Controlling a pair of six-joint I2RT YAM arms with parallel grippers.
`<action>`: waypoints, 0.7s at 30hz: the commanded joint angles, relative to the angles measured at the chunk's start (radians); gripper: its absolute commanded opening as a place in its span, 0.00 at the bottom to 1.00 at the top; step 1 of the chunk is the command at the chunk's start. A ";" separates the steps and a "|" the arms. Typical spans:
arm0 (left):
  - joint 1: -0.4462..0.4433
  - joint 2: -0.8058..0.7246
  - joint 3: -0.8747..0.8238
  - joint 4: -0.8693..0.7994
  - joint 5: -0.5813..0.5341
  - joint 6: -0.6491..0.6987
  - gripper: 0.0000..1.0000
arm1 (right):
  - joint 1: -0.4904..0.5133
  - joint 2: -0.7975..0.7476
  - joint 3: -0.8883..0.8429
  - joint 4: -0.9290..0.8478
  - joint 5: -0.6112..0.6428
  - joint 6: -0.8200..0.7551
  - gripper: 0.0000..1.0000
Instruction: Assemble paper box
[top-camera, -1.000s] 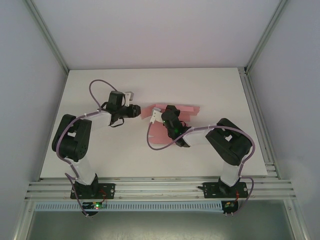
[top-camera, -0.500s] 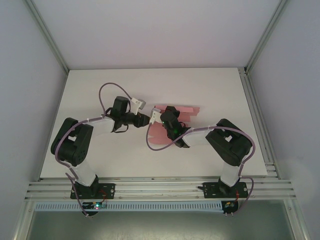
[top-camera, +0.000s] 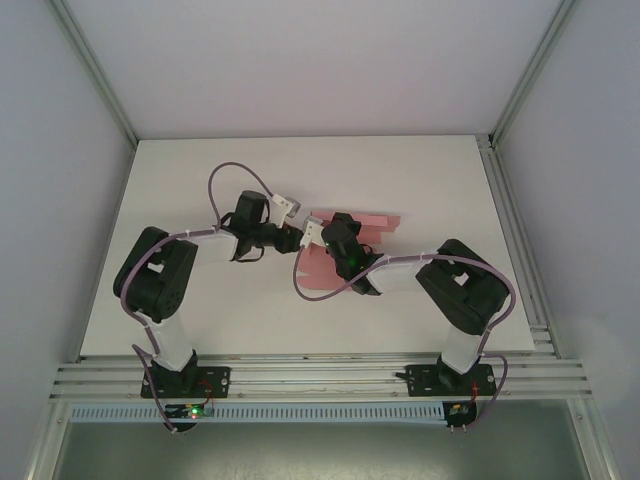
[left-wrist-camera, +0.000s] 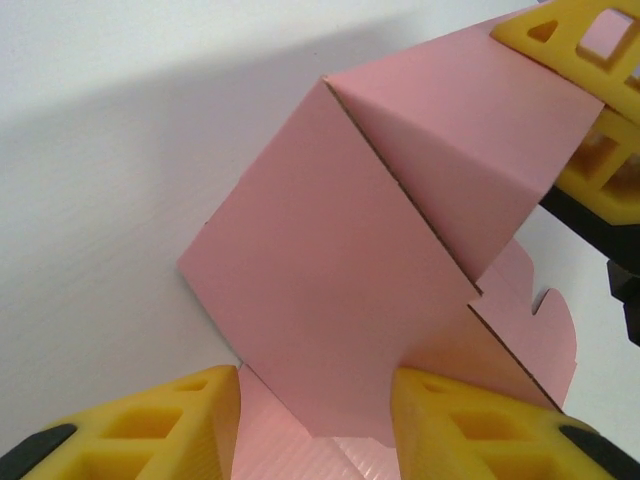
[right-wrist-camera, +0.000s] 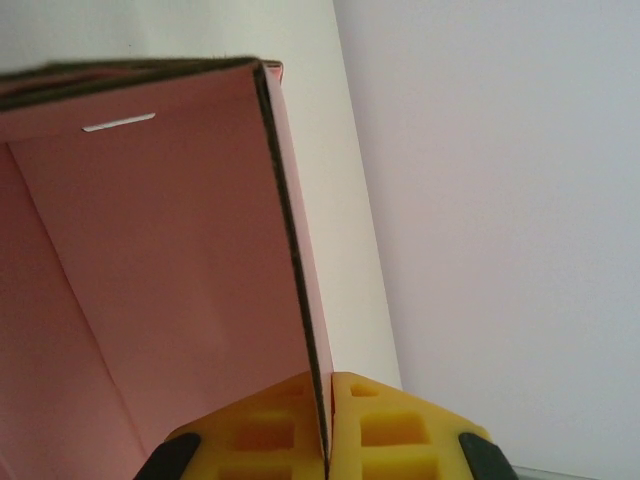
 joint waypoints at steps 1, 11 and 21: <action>-0.038 0.018 -0.011 0.074 -0.019 0.007 0.46 | 0.018 0.017 -0.056 -0.123 -0.101 0.042 0.00; -0.073 0.043 -0.083 0.196 -0.119 0.010 0.57 | 0.010 0.001 -0.089 -0.159 -0.161 0.051 0.00; -0.092 0.090 -0.089 0.564 -0.227 -0.060 0.61 | 0.014 -0.004 -0.043 -0.325 -0.233 0.081 0.00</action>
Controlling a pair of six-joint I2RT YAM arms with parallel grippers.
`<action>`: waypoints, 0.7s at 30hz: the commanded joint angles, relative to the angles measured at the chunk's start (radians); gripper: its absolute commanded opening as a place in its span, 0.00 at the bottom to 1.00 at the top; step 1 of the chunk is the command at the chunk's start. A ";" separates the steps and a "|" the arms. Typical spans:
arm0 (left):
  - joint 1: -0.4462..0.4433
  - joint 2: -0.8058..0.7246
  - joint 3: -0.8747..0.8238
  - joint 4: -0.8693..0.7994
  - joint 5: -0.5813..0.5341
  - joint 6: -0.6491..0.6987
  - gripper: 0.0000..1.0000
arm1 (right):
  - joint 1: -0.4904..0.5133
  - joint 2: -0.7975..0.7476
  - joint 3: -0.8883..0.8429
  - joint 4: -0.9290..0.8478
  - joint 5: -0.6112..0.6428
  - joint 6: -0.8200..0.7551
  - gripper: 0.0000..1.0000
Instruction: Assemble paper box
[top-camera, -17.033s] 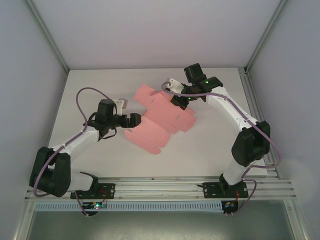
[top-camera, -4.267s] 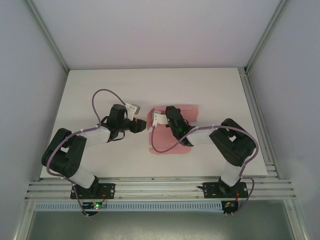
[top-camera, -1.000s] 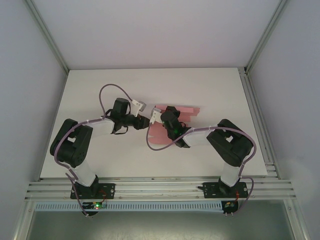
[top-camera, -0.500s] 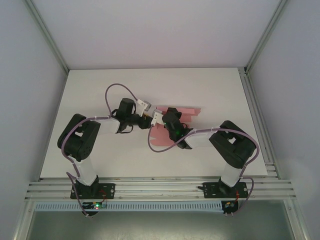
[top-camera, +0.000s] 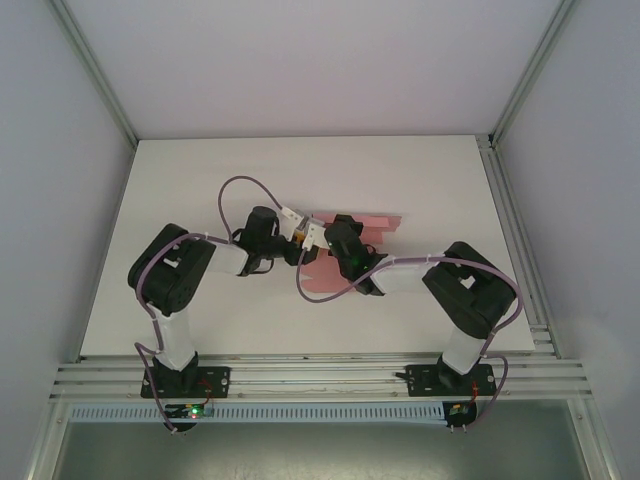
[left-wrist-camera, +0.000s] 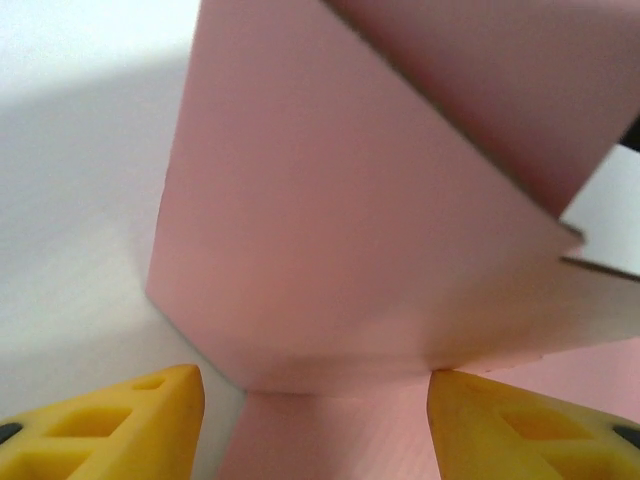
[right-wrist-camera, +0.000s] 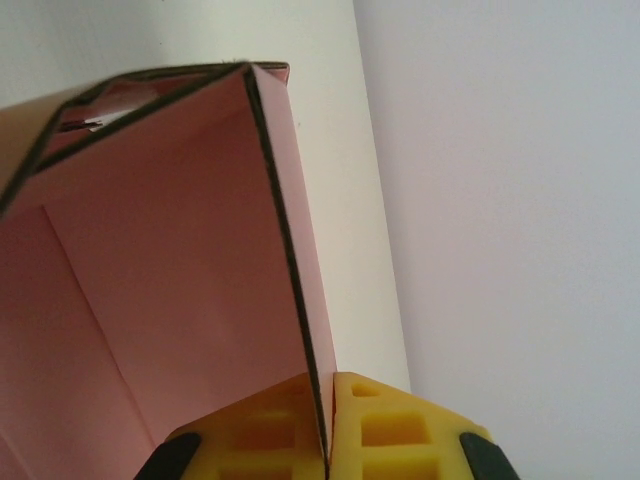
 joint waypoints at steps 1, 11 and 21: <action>-0.012 0.007 0.020 0.254 -0.121 -0.049 0.60 | 0.022 0.034 -0.032 -0.265 -0.182 0.077 0.00; -0.043 0.042 -0.017 0.477 -0.323 -0.185 0.36 | 0.025 0.023 -0.030 -0.372 -0.226 0.079 0.00; -0.127 0.074 0.007 0.534 -0.305 -0.128 0.42 | 0.023 0.054 0.026 -0.459 -0.256 0.108 0.00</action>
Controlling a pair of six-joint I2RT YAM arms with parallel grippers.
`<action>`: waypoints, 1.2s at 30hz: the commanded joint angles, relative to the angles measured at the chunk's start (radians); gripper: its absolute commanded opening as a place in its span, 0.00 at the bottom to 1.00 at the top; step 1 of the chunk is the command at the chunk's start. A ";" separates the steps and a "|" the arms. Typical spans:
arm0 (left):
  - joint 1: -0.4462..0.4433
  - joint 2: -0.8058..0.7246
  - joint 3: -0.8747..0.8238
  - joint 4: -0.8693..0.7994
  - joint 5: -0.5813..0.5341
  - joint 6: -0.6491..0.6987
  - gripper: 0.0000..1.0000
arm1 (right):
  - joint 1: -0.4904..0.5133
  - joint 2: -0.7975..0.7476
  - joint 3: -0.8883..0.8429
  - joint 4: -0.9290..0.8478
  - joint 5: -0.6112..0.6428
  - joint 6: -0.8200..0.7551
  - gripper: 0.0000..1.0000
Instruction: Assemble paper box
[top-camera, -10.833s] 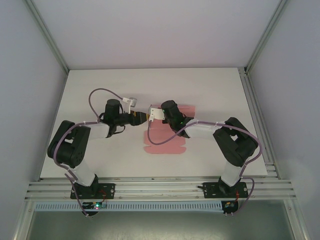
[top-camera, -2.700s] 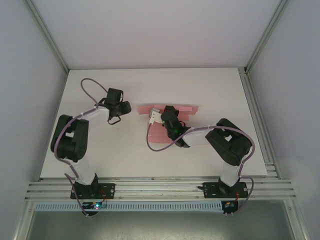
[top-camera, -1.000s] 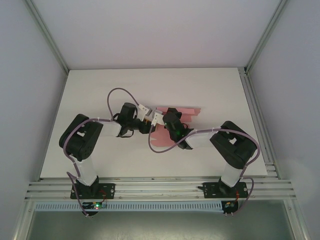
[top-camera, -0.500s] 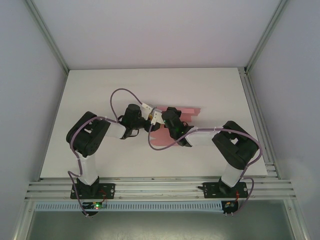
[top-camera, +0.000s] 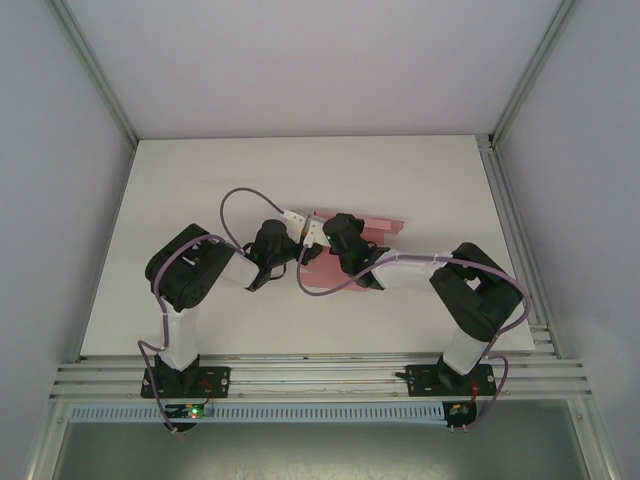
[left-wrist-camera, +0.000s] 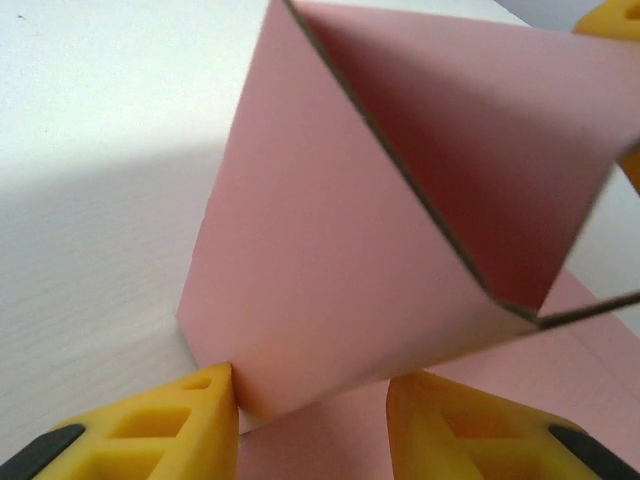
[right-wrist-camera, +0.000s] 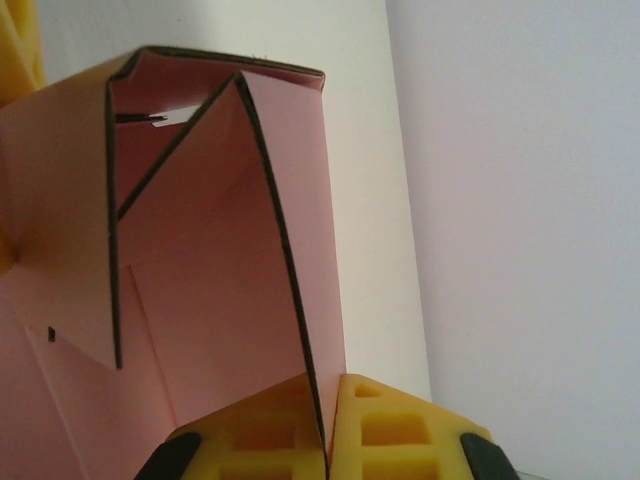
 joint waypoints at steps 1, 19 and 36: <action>-0.018 -0.007 0.061 0.216 0.028 -0.009 0.42 | 0.034 0.087 -0.036 -0.264 -0.219 0.051 0.00; 0.091 -0.010 0.036 0.221 0.357 -0.115 0.41 | 0.072 0.051 -0.156 -0.179 -0.086 0.072 0.00; -0.023 0.088 0.111 0.341 0.114 -0.021 0.56 | 0.065 0.105 -0.082 -0.301 -0.187 0.137 0.00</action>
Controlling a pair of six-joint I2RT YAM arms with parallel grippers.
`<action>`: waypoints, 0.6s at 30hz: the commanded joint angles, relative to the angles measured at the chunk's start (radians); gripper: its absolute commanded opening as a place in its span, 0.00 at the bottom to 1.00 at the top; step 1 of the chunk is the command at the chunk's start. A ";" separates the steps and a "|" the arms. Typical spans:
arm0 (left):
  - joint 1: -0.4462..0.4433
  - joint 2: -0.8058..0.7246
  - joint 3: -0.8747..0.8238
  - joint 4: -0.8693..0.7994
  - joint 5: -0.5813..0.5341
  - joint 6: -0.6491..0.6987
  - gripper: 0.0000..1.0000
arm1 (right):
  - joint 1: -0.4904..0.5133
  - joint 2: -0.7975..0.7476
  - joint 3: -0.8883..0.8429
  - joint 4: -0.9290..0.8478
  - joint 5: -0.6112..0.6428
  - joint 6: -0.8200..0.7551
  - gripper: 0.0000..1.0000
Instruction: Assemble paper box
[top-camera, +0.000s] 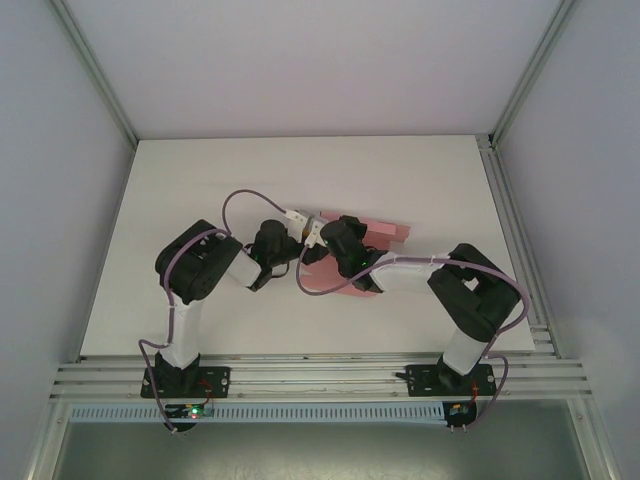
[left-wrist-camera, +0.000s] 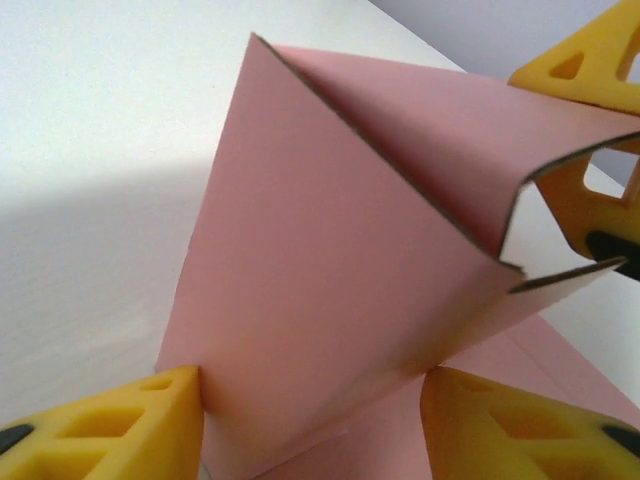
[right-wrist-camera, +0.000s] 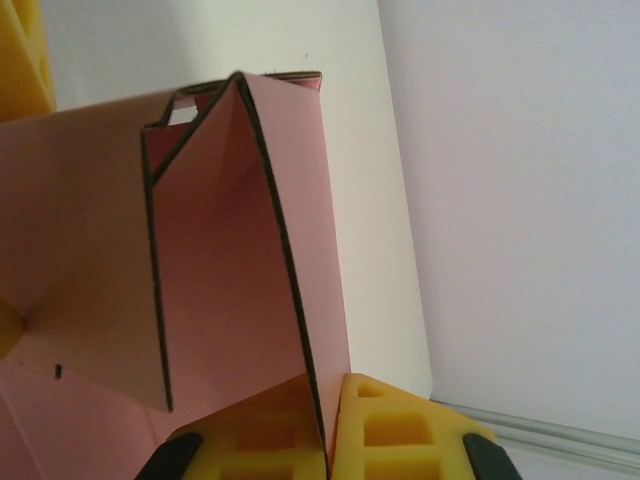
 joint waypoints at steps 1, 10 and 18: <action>-0.042 0.003 0.097 0.177 -0.042 0.025 0.55 | 0.039 0.093 -0.063 -0.294 -0.303 0.070 0.00; -0.079 -0.009 0.098 0.171 -0.186 0.009 0.21 | 0.032 0.072 -0.065 -0.317 -0.305 0.096 0.00; -0.082 -0.018 0.075 0.175 -0.292 -0.027 0.00 | -0.003 0.007 -0.048 -0.327 -0.246 0.131 0.11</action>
